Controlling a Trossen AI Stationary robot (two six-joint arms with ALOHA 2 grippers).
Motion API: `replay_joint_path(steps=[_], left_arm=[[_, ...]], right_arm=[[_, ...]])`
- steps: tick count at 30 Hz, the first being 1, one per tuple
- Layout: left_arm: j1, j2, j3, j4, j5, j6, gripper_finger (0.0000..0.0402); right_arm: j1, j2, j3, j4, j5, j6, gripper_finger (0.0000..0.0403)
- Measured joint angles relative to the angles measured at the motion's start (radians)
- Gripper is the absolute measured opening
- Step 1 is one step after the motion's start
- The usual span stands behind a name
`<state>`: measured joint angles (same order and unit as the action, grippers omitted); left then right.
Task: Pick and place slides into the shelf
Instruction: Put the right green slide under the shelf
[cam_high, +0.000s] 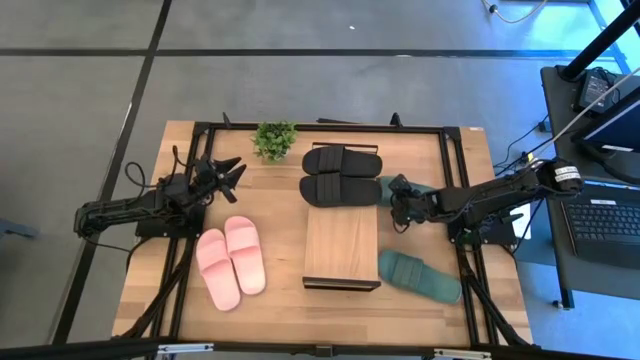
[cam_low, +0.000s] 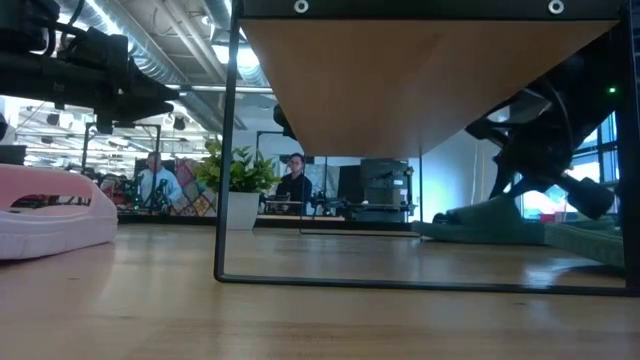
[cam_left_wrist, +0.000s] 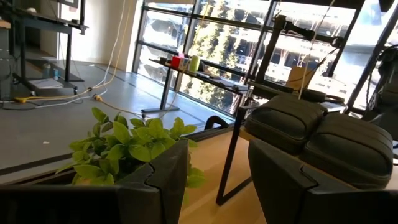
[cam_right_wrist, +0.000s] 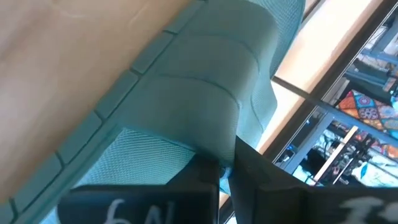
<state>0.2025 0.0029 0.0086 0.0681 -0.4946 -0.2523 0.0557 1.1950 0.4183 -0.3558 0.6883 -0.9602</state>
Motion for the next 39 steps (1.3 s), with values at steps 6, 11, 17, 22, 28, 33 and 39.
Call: replay_joint_path(steps=[6, 11, 17, 22, 28, 33, 39], left_arm=[[0.0, 0.0, 0.0, 0.0, 0.0, 0.0, 0.0162], [0.0, 0.0, 0.0, 0.0, 0.0, 0.0, 0.0162], [0.0, 0.0, 0.0, 0.0, -0.001, 0.001, 0.0162], [0.0, 0.0, 0.0, 0.0, -0.002, 0.001, 0.0162], [0.0, 0.0, 0.0, 0.0, -0.002, 0.001, 0.0162], [0.0, 0.0, 0.0, 0.0, -0.002, 0.002, 0.0162], [0.0, 0.0, 0.0, 0.0, -0.002, 0.002, 0.0162]], right_arm=[[-0.017, 0.0, 0.002, 0.014, -0.011, -0.014, 0.0035], [-0.017, 0.0, 0.002, 0.023, -0.013, -0.016, 0.0089], [-0.017, 0.0, 0.002, 0.023, -0.013, -0.013, 0.0121], [-0.017, 0.0, 0.003, 0.023, -0.013, -0.013, 0.0139], [-0.017, -0.023, 0.003, 0.023, -0.013, -0.013, 0.0146], [-0.017, -0.071, 0.003, 0.021, -0.014, -0.012, 0.0146], [-0.017, -0.137, 0.003, 0.021, -0.041, -0.005, 0.0147]])
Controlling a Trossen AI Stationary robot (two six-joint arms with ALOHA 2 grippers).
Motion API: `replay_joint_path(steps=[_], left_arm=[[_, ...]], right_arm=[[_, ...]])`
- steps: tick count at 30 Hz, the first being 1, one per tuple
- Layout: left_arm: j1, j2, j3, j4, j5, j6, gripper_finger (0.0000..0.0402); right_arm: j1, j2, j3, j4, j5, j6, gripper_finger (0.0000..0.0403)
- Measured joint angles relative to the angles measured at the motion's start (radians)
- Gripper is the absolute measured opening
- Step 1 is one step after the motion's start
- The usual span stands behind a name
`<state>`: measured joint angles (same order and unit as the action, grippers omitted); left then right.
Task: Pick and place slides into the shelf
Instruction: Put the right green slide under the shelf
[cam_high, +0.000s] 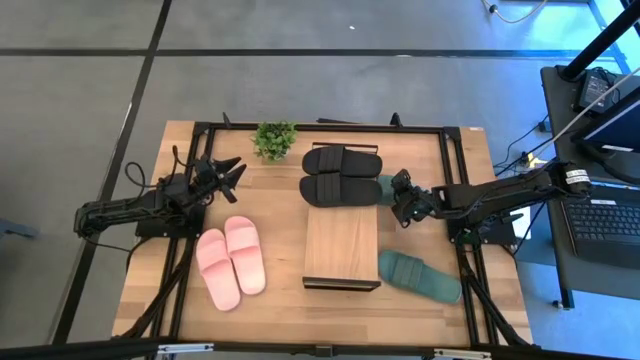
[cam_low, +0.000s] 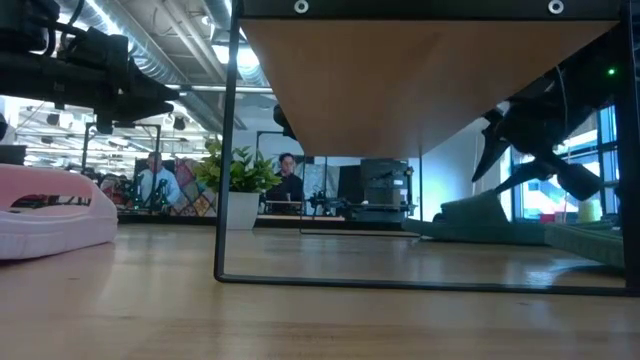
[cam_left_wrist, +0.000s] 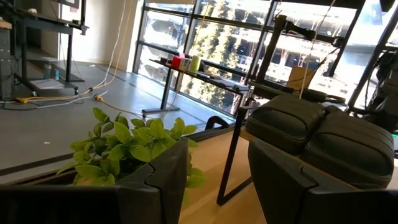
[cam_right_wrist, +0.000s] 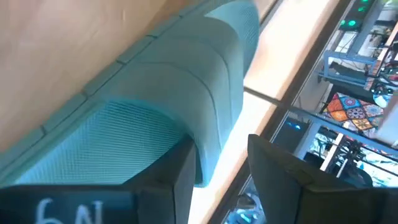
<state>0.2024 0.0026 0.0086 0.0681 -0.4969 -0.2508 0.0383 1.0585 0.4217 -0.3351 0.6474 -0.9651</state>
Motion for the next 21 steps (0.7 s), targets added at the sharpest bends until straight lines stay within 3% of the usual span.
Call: replay_joint_path(steps=[6, 14, 21], left_arm=[[0.0, 0.0, 0.0, 0.0, 0.0, 0.0, 0.0162], [0.0, 0.0, 0.0, 0.0, 0.0, 0.0, 0.0162], [0.0, 0.0, 0.0, 0.0, 0.0, 0.0, 0.0162]], right_arm=[[0.0, -0.055, 0.002, -0.045, -0.093, 0.135, 0.0154], [0.0, -0.06, 0.002, -0.134, -0.092, 0.232, 0.0223], [-0.01, -0.06, 0.1, -0.271, -0.097, 0.663, 0.0265]])
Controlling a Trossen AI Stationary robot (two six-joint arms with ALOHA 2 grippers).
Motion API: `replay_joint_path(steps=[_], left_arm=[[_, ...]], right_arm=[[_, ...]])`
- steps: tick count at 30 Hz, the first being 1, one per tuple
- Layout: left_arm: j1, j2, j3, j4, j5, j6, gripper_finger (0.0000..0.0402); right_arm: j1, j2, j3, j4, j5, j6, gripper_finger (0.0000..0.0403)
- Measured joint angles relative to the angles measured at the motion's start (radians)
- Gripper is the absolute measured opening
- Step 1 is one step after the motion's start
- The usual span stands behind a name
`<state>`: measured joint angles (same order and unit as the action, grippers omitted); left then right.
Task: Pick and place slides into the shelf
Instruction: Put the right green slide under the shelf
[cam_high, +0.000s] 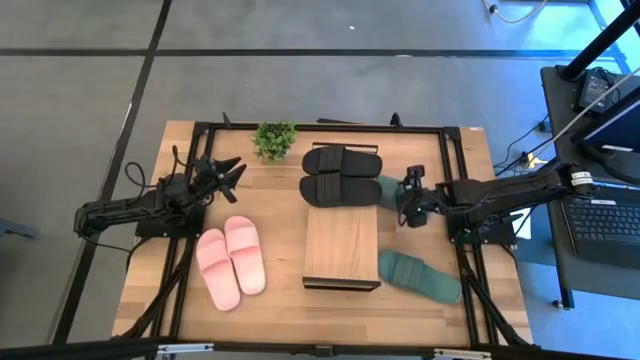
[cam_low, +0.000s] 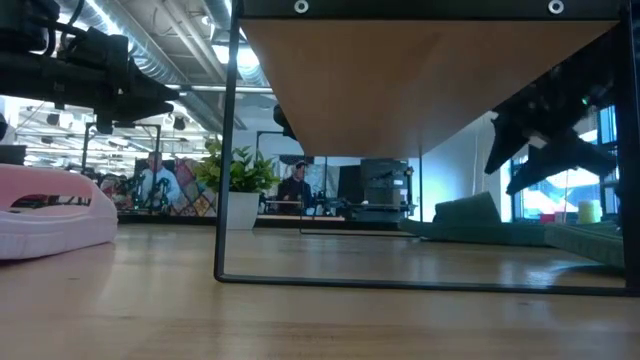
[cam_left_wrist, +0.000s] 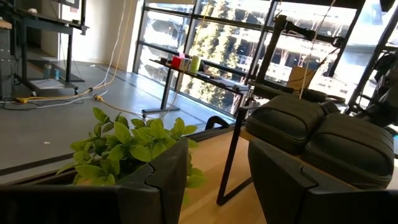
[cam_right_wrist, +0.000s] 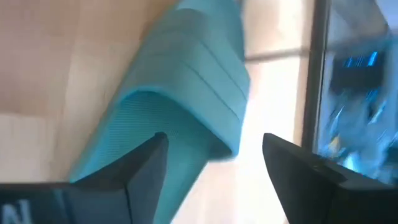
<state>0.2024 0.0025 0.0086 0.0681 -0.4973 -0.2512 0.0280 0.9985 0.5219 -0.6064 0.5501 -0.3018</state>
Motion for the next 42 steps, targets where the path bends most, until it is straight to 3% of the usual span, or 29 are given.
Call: replay_joint_path(steps=[4, 9, 16, 19, 28, 42], left_arm=[[0.0, 0.0, 0.0, 0.0, 0.0, 0.0, 0.0162], [0.0, 0.0, 0.0, 0.0, 0.0, 0.0, 0.0162], [0.0, 0.0, 0.0, 0.0, 0.0, 0.0, 0.0162], [0.0, 0.0, 0.0, 0.0, 0.0, 0.0, 0.0162], [0.0, 0.0, 0.0, 0.0, 0.0, 0.0, 0.0162], [0.0, 0.0, 0.0, 0.0, 0.0, 0.026, 0.0162]], right_arm=[[-0.001, 0.001, 0.064, -0.033, -0.018, 0.05, 0.0268], [-0.045, 0.015, 0.157, -0.095, -0.124, 0.131, 0.0268], [-0.19, 0.071, 0.304, -0.307, -0.467, 0.474, 0.0268], [-0.226, 0.106, 0.313, -0.408, -0.548, 0.557, 0.0268], [-0.262, 0.208, 0.223, -0.514, -0.578, 0.738, 0.0268], [-0.262, 0.233, 0.162, -0.57, -0.649, 0.773, 0.0268]])
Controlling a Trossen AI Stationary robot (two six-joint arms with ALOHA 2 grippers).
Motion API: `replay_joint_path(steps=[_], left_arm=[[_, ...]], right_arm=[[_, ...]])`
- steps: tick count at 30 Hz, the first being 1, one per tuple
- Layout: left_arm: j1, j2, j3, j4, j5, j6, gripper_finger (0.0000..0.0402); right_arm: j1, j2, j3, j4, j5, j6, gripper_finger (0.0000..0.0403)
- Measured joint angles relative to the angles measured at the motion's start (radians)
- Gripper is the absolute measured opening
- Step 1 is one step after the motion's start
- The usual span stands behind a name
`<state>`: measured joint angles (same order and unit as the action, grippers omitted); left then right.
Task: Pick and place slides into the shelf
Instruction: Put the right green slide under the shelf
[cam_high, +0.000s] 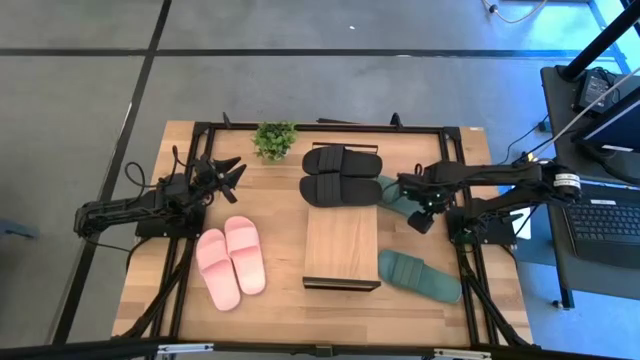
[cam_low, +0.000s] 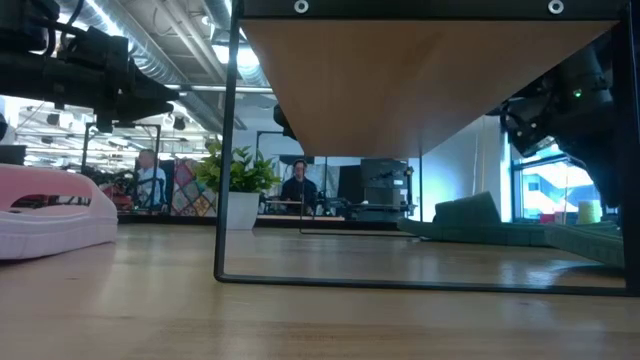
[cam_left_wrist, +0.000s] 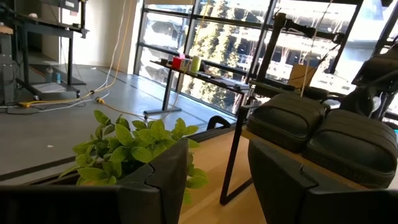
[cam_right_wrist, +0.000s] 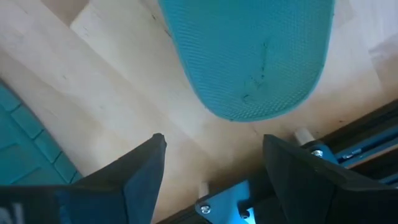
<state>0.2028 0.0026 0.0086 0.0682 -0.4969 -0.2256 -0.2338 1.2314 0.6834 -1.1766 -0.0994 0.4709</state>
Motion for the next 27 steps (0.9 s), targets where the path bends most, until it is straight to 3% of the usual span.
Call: replay_joint_path(steps=[17, 27], left_arm=[[0.0, 0.0, 0.0, 0.0, 0.0, 0.0, 0.0162], [0.0, 0.0, 0.0, 0.0, 0.0, 0.0, 0.0162]], right_arm=[[-0.035, 0.112, -0.029, 0.038, 0.023, -0.012, 0.0268], [-0.037, 0.065, -0.051, 0.073, 0.027, 0.191, 0.0268]])
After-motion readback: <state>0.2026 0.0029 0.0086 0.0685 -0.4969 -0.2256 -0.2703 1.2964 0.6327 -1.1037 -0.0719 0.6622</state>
